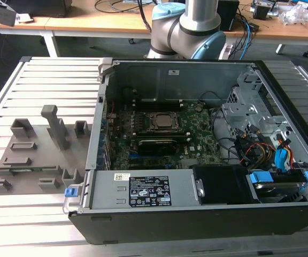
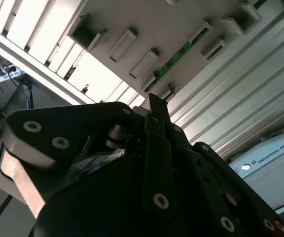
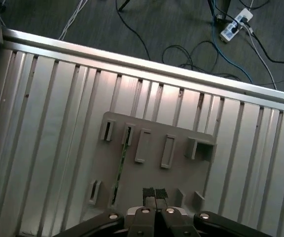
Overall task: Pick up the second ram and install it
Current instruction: 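Pick up the second ram and move it above second insertion slot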
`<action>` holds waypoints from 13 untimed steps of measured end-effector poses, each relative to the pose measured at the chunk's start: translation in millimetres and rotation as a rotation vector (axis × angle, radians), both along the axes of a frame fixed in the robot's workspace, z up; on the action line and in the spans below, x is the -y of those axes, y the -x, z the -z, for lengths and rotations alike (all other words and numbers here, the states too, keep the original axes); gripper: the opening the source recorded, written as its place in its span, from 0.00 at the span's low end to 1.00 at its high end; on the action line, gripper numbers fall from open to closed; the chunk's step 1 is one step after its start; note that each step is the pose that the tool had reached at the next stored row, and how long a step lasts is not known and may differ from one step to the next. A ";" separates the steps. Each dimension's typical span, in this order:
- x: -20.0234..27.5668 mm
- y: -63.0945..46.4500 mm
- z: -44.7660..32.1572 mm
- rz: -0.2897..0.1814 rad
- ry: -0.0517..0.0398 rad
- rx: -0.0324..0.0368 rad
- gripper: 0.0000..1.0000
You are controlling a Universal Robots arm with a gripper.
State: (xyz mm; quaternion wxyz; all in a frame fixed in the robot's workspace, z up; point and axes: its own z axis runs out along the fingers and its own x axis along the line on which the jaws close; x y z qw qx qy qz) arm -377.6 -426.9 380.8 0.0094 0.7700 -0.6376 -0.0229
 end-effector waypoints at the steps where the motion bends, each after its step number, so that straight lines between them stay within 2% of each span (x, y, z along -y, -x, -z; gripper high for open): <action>1: 0.0 0.0 0.2 0.025 -0.0001 0.0001 0.11; 4: 0.1 0.0 0.9 0.125 0.0000 0.0000 0.11; 6: 0.1 0.0 1.0 0.156 0.0000 0.0000 0.11; 9: 0.1 0.0 1.7 0.275 -0.0001 0.0000 0.11; 11: 0.1 0.0 1.9 0.324 0.0000 0.0000 0.11; 13: 0.1 0.0 1.8 0.325 0.0000 -0.0001 0.11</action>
